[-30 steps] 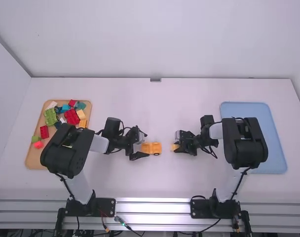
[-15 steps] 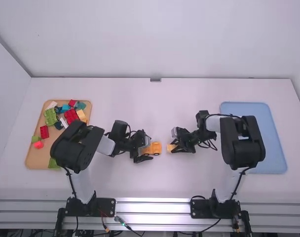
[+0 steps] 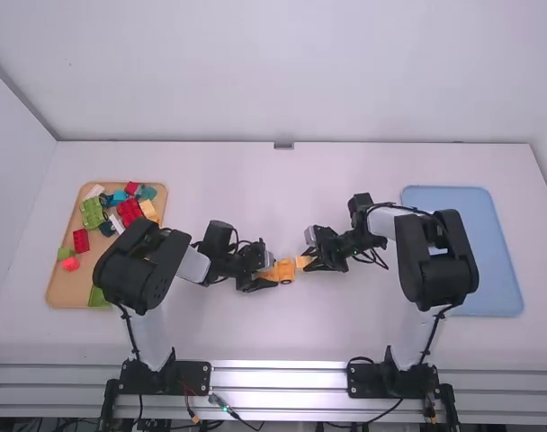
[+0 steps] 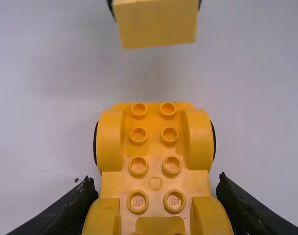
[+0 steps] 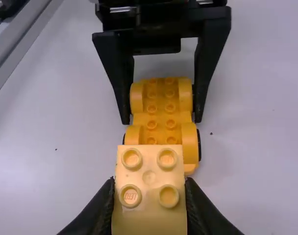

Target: Assemble lego blocks to make yellow taxi

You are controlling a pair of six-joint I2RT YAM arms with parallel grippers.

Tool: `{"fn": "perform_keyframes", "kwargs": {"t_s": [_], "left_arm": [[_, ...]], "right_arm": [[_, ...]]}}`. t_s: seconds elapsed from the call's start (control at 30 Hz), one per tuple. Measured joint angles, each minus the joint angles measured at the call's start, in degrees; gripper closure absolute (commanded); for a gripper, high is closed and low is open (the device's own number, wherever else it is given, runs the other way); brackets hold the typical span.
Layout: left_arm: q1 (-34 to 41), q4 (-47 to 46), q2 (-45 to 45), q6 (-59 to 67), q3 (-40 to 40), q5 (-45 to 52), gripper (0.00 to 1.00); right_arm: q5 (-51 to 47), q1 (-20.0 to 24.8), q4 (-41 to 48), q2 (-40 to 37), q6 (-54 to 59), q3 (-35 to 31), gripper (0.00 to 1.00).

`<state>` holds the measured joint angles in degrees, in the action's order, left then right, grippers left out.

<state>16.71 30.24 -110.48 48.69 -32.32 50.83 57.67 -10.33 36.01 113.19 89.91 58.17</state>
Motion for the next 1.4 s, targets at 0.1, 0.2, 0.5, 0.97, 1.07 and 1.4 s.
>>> {"fn": "perform_keyframes", "kwargs": {"t_s": [0.1, 0.2, 0.5, 0.97, 1.07, 1.4], "left_arm": [[0.0, -0.9, 0.0, 1.8, -0.1, 0.5, 0.37], [0.0, -1.1, 0.0, 2.4, -0.1, 0.5, 0.37], [0.0, -1.2, 0.0, 3.0, -0.1, 0.0, 0.36], [0.0, -1.4, 0.0, 3.3, -0.1, -0.8, 0.36], [0.0, -1.4, 0.0, 3.2, -0.1, -0.8, 0.36], [0.0, -1.5, 0.0, 3.2, -0.1, -0.8, 0.34]], "right_arm": [[1.2, 0.0, 0.2, 0.0, -0.6, 0.0, 0.94], [2.0, 0.0, 0.4, 0.0, -0.9, 0.0, 0.97], [-0.3, -2.4, -15.1, -7.1, -8.6, -6.3, 1.00], [-6.9, -8.8, -25.1, -8.6, -23.5, -11.4, 1.00], [-7.1, -8.8, -25.1, -8.6, -23.5, -11.4, 1.00], [-8.6, -12.1, -31.9, -8.6, -25.8, -13.7, 1.00]]}}
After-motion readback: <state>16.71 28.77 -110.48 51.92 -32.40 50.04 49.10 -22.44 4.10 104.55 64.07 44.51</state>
